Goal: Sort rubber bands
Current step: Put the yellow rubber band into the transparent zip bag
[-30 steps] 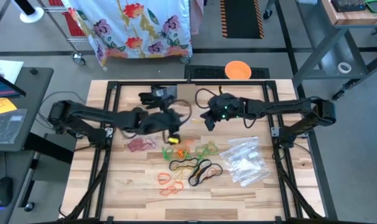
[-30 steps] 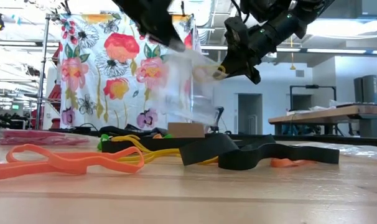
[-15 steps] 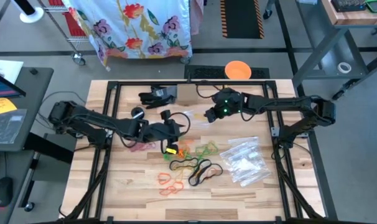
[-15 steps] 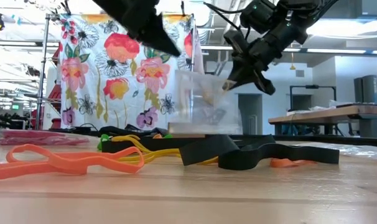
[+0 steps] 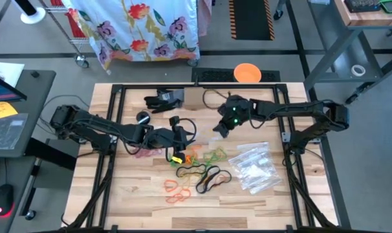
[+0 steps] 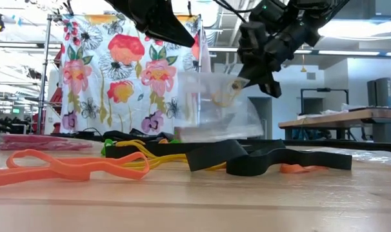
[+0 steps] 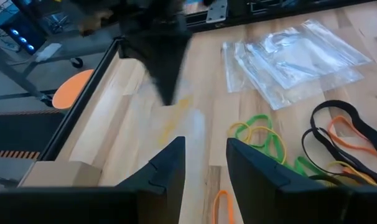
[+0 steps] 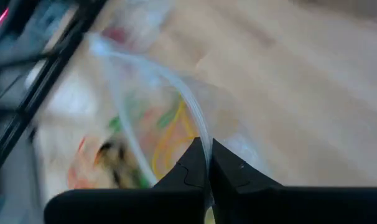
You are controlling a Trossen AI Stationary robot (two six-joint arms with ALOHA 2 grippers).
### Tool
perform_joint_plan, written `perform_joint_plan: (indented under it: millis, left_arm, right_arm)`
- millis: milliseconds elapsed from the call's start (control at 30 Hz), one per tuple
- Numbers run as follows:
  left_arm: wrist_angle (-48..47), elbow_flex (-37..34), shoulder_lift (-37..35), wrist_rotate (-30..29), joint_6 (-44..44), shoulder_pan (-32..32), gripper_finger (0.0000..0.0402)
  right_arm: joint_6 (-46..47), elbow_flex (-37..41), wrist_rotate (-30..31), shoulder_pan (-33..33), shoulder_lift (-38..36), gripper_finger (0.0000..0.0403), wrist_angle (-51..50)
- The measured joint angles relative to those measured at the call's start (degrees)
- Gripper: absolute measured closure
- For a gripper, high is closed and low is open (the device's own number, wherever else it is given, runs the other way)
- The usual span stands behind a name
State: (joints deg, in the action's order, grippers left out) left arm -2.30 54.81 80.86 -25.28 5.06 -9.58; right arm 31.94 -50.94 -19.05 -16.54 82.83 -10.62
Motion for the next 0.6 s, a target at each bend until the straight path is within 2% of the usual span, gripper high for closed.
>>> perform_joint_plan:
  millis: [67,167,200,233,333,367,467,500,600]
  left_arm:
    - [0.0,0.0,0.0,0.0,0.3,0.0,0.0291]
    - [0.1,0.0,0.0,0.0,0.2,0.0,0.0291]
    - [0.1,0.0,0.0,0.0,0.2,0.0,0.0291]
    - [0.1,0.0,0.0,0.0,0.2,0.0,0.0291]
    - [0.0,0.0,0.0,0.0,0.1,0.0,0.0291]
    - [0.1,0.0,0.0,0.0,0.2,0.0,0.0291]
    - [0.1,0.0,0.0,0.0,0.2,0.0,0.0291]
    - [0.1,0.0,0.0,0.0,0.2,0.0,0.0291]
    - [0.1,0.0,0.0,0.0,-0.3,0.0,0.0291]
  right_arm:
    - [3.0,0.0,2.4,0.5,-0.2,0.0403,0.4]
    - [11.8,0.0,15.5,-0.6,-0.4,0.0403,3.2]
    - [13.4,0.0,17.0,-1.1,-0.4,0.0403,3.3]
    - [13.4,0.0,15.3,-1.5,-0.4,0.0403,3.2]
    - [5.9,0.0,0.5,-1.9,-0.4,0.0403,3.6]
    - [5.7,0.0,0.1,-1.7,-0.4,0.0403,3.2]
    - [9.7,0.0,9.7,-1.1,-0.4,0.0403,2.0]
    - [9.5,0.0,9.7,-1.3,-0.4,0.0403,2.2]
    - [5.6,0.0,3.2,-1.8,-0.4,0.0403,2.4]
